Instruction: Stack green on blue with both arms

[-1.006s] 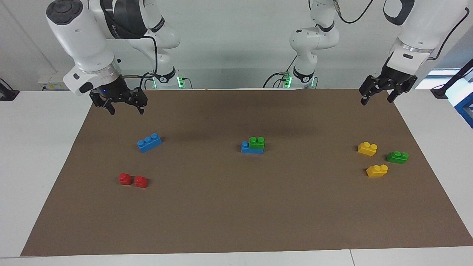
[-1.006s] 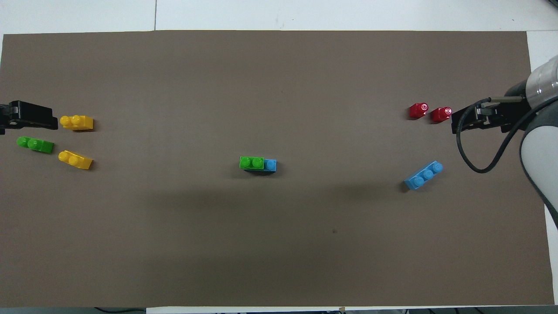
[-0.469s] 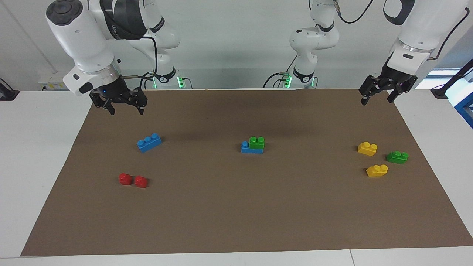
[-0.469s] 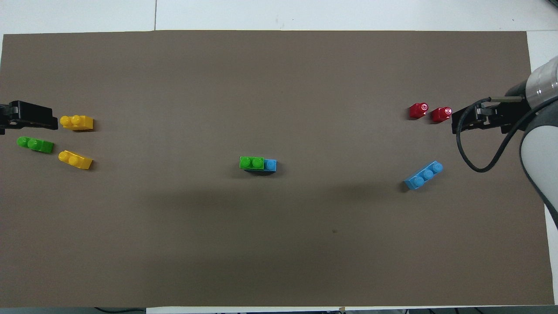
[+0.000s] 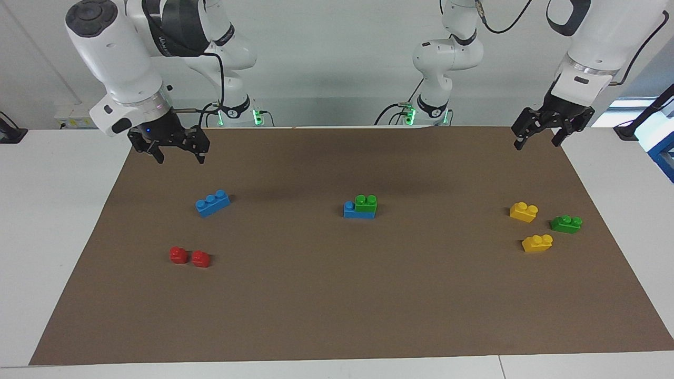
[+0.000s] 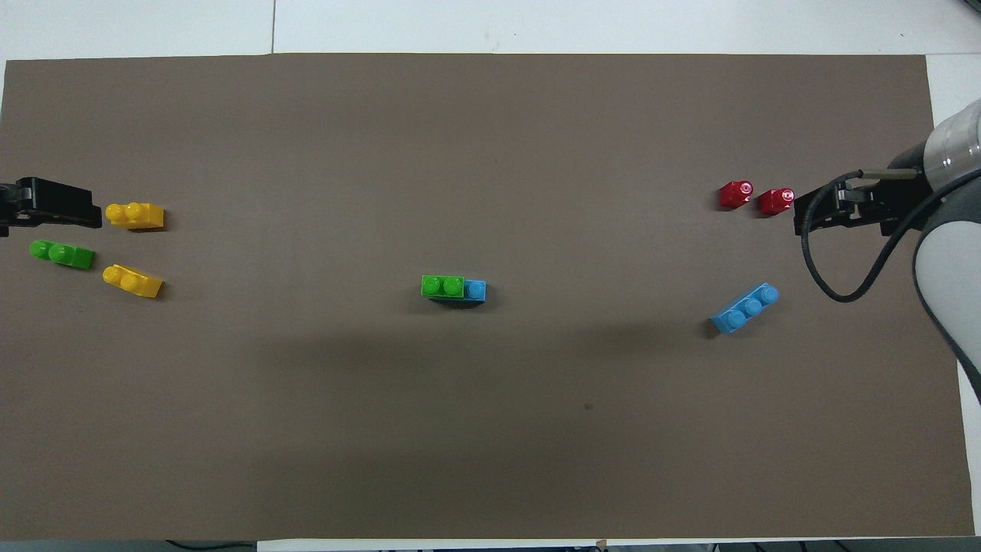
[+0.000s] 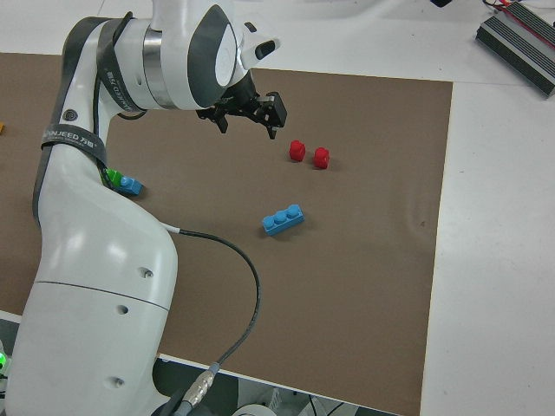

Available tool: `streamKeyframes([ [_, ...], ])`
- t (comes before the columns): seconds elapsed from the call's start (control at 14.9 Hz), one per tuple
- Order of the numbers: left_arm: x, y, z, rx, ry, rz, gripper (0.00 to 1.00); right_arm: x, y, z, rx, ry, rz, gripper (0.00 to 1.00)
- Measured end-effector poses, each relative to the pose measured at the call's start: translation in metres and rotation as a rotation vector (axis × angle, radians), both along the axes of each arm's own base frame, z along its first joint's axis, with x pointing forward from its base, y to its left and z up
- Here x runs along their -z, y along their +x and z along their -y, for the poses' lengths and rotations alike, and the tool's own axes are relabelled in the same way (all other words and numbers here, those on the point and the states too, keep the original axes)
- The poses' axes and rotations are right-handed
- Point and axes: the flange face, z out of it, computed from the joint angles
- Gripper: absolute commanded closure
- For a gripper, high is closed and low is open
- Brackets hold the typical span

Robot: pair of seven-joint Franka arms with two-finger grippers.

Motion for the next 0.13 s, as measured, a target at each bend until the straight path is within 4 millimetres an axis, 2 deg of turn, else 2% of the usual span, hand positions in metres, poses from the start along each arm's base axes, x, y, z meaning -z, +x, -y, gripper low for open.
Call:
streamKeyframes([
  [0.13,0.0,0.0,0.0,0.0,0.0,0.0,0.0,0.0,0.0,0.0,0.0,0.0,0.0,0.0],
])
